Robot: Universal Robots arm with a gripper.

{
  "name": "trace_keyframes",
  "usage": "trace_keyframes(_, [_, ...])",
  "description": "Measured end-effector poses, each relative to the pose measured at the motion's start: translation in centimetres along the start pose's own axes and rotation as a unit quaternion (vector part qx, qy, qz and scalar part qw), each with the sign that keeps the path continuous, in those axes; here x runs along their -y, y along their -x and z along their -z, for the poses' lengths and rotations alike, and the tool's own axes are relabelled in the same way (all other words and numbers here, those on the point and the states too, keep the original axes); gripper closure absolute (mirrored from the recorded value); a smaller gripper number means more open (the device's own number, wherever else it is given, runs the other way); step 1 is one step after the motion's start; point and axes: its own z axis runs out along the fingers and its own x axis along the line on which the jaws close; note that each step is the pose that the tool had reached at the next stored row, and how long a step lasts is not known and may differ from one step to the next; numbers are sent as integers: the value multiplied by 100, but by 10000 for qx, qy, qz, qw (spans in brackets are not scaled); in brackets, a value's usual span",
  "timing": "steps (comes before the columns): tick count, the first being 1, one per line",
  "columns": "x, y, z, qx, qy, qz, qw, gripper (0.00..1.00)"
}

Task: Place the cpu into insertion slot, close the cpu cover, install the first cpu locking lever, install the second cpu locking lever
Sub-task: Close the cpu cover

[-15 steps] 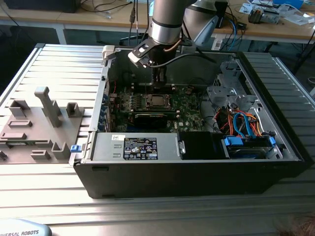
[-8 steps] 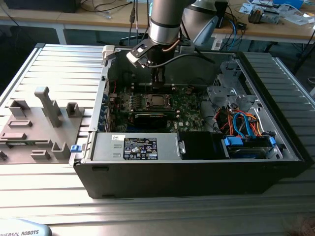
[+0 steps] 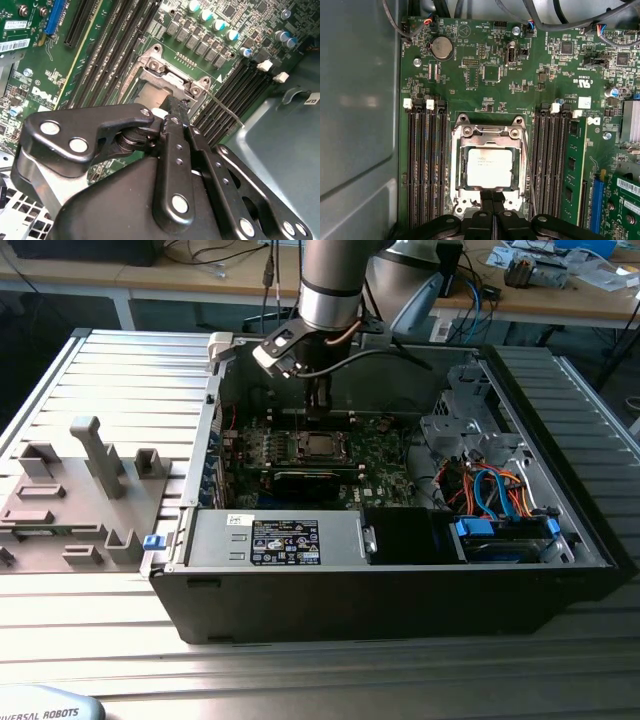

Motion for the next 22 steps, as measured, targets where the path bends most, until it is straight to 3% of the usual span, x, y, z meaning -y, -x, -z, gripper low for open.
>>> trace_keyframes(4, [16,-1,-17,0,0,0,10000,89])
trace_keyframes(16, [-2,-13,-277,-3,0,0,10000,89])
trace_keyframes(22, [-5,-16,-344,-3,0,0,10000,89])
